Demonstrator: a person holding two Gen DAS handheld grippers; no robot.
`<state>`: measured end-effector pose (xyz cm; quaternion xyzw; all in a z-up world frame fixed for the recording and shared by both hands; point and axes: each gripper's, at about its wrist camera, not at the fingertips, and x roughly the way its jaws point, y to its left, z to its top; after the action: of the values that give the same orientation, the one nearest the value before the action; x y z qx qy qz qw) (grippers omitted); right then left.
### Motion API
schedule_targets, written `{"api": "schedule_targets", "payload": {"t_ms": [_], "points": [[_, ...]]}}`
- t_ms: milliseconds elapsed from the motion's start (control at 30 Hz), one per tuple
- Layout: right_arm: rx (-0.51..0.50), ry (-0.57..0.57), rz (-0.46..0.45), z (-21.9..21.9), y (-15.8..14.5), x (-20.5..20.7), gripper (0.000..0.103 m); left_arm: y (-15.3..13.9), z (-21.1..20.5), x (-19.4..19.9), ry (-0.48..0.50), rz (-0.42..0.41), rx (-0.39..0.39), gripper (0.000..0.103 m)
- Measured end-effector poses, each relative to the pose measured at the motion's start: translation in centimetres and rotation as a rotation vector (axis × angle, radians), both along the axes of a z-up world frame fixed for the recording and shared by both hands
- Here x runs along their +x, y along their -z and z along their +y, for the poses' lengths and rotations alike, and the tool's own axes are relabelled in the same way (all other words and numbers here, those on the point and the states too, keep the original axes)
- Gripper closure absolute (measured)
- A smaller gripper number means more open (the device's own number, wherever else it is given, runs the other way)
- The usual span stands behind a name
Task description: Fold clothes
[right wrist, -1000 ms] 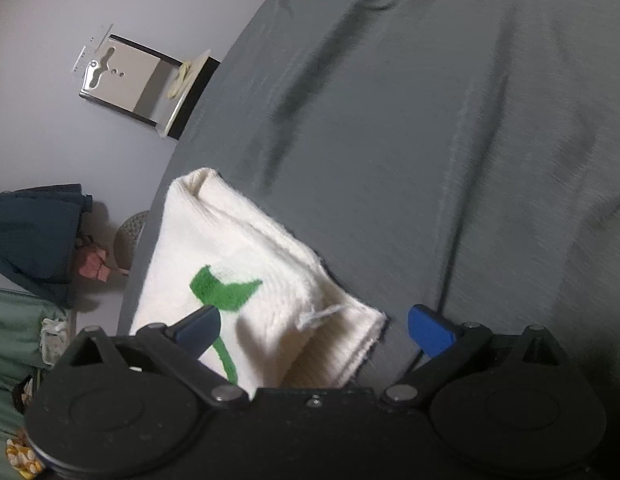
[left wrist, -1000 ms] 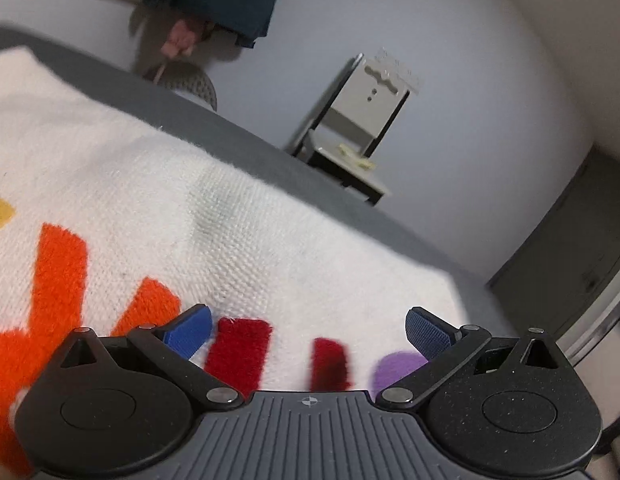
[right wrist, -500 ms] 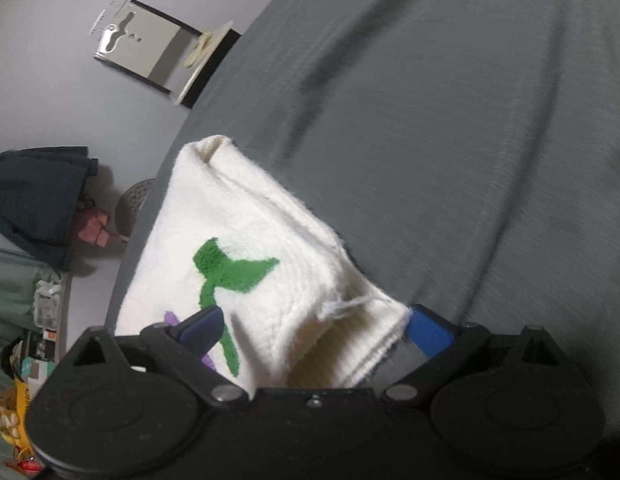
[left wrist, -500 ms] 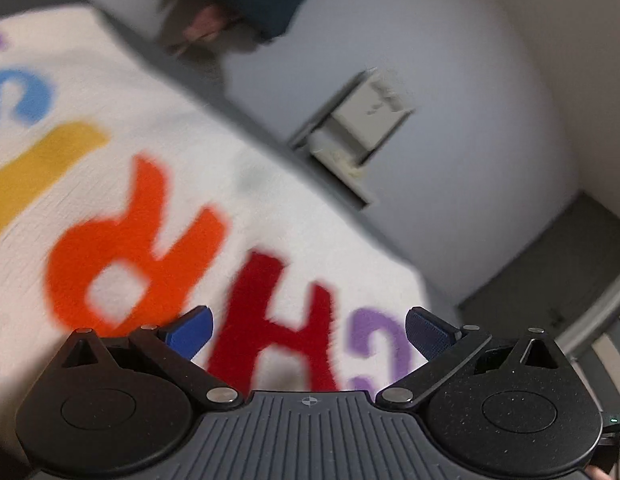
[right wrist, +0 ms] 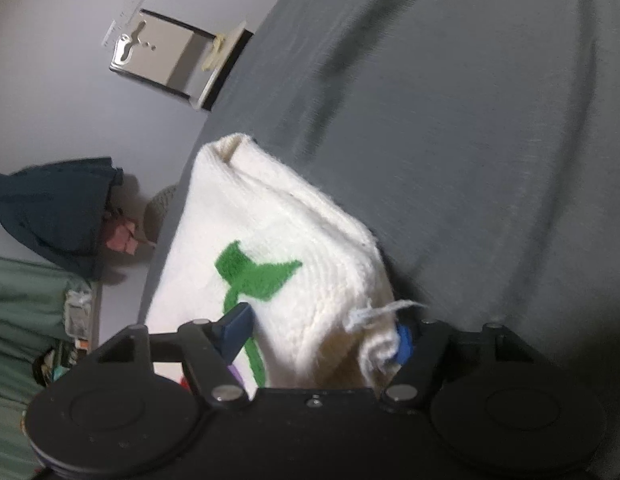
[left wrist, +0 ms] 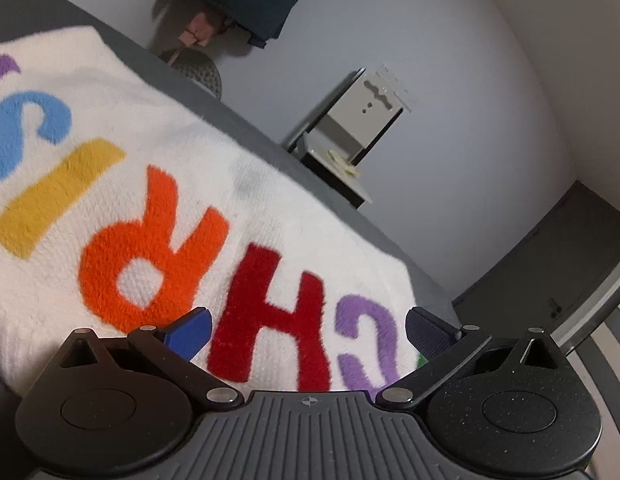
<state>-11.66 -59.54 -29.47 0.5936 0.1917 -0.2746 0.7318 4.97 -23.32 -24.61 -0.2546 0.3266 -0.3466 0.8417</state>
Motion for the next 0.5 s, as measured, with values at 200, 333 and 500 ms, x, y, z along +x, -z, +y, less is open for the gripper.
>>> {"api": "schedule_targets", "payload": {"t_ms": [200, 333, 500], "points": [[-0.094, 0.0, -0.011, 1.0, -0.9, 0.7, 0.078, -2.2, 1.4, 1.5, 0.02, -0.042, 0.04, 0.0], [-0.341, -0.067, 0.026, 3.4, -5.0, 1.6, 0.081, -3.6, 4.7, 1.8, 0.031, -0.055, 0.027, 0.0], [-0.711, -0.205, 0.124, 8.7, -11.1, 5.7, 0.082, -5.8, 9.5, 2.9, -0.065, -0.07, 0.038, 0.0]]}}
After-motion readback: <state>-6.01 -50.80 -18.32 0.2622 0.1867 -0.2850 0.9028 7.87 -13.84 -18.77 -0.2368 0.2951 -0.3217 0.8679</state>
